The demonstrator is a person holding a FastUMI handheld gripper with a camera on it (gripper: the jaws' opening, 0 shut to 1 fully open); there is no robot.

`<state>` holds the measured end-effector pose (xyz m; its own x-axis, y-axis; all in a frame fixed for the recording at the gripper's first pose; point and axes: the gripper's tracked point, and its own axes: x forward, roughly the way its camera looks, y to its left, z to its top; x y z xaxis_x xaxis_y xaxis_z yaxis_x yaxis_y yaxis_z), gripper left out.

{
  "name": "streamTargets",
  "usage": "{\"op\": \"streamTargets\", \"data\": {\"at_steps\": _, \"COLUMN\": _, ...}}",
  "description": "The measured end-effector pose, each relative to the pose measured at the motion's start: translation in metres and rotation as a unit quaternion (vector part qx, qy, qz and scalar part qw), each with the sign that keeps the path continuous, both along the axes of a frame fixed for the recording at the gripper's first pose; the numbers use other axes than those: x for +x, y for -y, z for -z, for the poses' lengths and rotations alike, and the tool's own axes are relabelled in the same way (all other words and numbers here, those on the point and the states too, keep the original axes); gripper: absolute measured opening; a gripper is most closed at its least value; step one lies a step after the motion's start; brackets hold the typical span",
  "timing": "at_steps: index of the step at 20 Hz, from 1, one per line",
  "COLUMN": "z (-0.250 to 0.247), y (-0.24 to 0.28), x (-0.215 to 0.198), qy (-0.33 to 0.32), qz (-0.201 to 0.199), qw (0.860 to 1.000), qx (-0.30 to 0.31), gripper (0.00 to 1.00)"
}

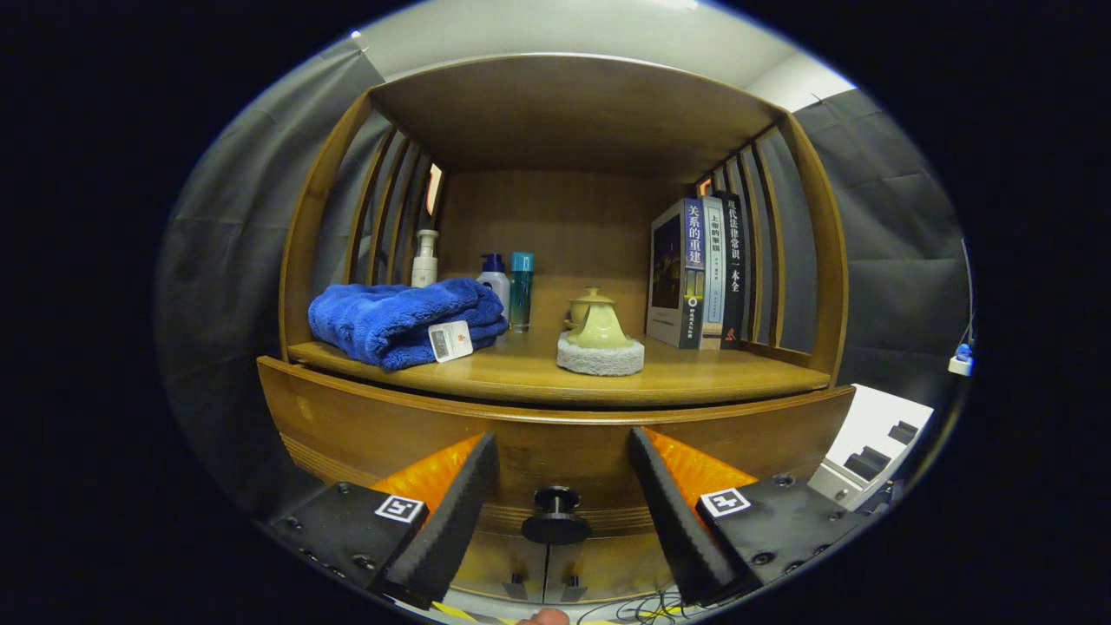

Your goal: Pull open the drawer, take out the items inside it, and place them on the countertop above the cabinet.

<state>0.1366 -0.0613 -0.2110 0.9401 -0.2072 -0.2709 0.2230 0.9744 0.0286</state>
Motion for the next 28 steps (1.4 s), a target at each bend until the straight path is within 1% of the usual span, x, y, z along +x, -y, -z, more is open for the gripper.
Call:
{"op": "streamTargets", "data": {"at_steps": 3, "z": 0.003, "y": 0.002, "x": 0.009, "qy": 0.0, "qz": 0.0, "qw": 1.0, "qx": 0.0, "gripper": 1.0}}
{"op": "streamTargets", "data": {"at_steps": 7, "z": 0.006, "y": 0.004, "x": 0.017, "qy": -0.012, "qz": -0.002, "qw": 1.0, "qx": -0.027, "gripper": 0.99}}
{"op": "streamTargets", "data": {"at_steps": 13, "z": 0.008, "y": 0.005, "x": 0.019, "qy": -0.012, "qz": -0.001, "qw": 1.0, "qx": -0.029, "gripper": 0.99}}
{"op": "streamTargets", "data": {"at_steps": 16, "z": 0.012, "y": 0.004, "x": 0.016, "qy": -0.025, "qz": -0.001, "qw": 0.999, "qx": -0.024, "gripper": 0.99}}
{"op": "streamTargets", "data": {"at_steps": 20, "z": -0.01, "y": 0.004, "x": -0.001, "qy": -0.015, "qz": 0.004, "qw": 0.999, "qx": -0.035, "gripper": 0.98}}
{"op": "streamTargets", "data": {"at_steps": 25, "z": -0.063, "y": -0.002, "x": -0.034, "qy": 0.028, "qz": 0.007, "qw": 0.999, "qx": -0.038, "gripper": 0.98}}
{"op": "streamTargets", "data": {"at_steps": 28, "z": -0.087, "y": -0.006, "x": -0.059, "qy": 0.039, "qz": 0.007, "qw": 0.999, "qx": -0.036, "gripper": 0.98}}
